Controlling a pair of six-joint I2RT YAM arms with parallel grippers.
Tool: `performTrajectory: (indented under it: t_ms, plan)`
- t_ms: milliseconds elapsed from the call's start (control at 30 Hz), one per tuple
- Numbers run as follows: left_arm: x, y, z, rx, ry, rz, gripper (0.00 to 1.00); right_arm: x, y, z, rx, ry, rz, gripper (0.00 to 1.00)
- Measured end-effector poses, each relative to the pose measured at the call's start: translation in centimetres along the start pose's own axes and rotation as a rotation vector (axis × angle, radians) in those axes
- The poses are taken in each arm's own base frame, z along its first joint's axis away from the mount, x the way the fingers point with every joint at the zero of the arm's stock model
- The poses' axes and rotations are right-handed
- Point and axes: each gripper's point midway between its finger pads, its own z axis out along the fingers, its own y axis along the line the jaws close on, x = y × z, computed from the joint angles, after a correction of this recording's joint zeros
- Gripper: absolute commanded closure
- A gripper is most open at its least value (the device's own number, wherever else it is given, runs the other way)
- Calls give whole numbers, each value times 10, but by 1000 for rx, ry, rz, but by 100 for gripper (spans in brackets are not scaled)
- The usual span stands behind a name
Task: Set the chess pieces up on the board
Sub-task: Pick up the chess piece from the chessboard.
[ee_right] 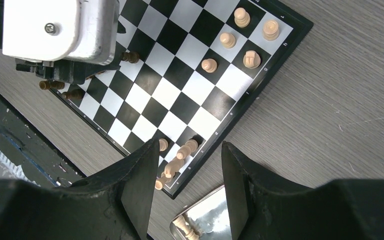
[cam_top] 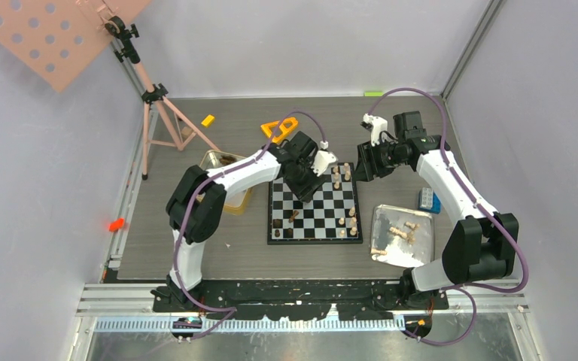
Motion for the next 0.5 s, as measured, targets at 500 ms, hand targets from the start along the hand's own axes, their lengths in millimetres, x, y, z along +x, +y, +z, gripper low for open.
performTrajectory:
  t_ms: [500]
  plan:
    - [-1, -6, 14, 43, 12, -20, 89, 2, -2, 0, 11, 6, -3, 45]
